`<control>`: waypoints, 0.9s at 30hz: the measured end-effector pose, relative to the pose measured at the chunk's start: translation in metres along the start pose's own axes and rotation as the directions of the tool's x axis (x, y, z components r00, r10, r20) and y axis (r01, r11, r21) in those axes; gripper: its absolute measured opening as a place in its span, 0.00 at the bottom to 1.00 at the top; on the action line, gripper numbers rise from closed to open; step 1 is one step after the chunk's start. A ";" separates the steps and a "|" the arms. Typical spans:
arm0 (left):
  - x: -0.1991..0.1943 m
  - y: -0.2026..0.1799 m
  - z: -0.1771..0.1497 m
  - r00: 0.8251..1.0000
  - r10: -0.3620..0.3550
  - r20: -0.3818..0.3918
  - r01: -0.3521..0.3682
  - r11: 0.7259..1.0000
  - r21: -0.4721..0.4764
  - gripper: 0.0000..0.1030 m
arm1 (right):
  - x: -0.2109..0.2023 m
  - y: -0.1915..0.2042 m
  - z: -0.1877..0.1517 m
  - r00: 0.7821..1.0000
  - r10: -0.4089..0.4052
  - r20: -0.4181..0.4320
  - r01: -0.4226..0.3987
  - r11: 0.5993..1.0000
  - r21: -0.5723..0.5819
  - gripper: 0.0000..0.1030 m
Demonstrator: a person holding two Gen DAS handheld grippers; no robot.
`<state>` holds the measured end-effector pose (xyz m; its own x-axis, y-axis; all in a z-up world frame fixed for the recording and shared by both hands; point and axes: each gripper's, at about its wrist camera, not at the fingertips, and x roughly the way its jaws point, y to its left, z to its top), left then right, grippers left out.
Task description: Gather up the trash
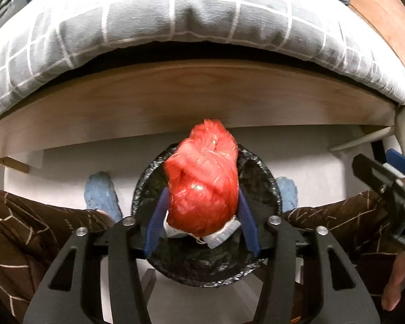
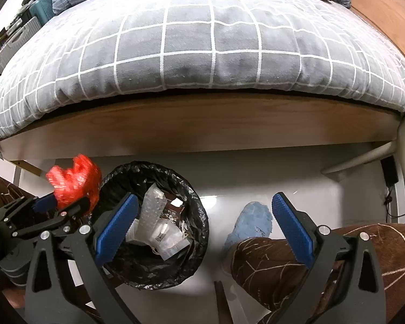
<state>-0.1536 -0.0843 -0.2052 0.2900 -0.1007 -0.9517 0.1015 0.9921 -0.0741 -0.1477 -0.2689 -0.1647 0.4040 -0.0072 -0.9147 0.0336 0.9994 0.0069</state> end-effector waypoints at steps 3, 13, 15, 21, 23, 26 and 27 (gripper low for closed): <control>-0.007 0.003 -0.003 1.000 0.020 0.017 -0.021 1.000 0.016 0.61 | -0.007 0.004 0.003 1.000 0.008 0.021 -0.008 1.000 -0.008 0.93; -0.075 0.025 -0.003 0.982 0.067 0.175 -0.071 0.997 0.014 0.93 | -0.043 0.029 0.017 0.993 0.041 0.108 -0.034 0.997 -0.070 0.93; -0.089 0.029 0.002 0.975 0.078 0.206 -0.080 0.997 -0.001 0.94 | -0.054 0.032 0.019 0.990 0.065 0.123 -0.056 0.996 -0.068 0.93; -0.137 0.039 0.007 0.953 0.082 0.291 -0.075 0.997 -0.034 0.94 | -0.093 0.037 0.021 0.980 0.066 0.185 -0.053 0.996 -0.075 0.93; -0.151 0.040 0.006 0.946 0.084 0.312 -0.075 0.996 -0.040 0.94 | -0.108 0.037 0.020 0.976 0.062 0.211 -0.048 0.996 -0.072 0.93; -0.177 0.040 0.001 0.933 0.085 0.349 -0.072 0.996 -0.049 0.94 | -0.132 0.036 0.018 0.967 0.050 0.251 -0.035 0.997 -0.063 0.93; -0.183 0.040 -0.001 0.930 0.083 0.358 -0.069 0.996 -0.052 0.94 | -0.139 0.035 0.016 0.963 0.053 0.263 -0.038 0.997 -0.062 0.93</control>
<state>-0.2034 -0.0261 -0.0341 0.6192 -0.0381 -0.7843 0.0319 0.9992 -0.0233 -0.1877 -0.2330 -0.0305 0.6317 0.0376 -0.7743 -0.0385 0.9991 0.0171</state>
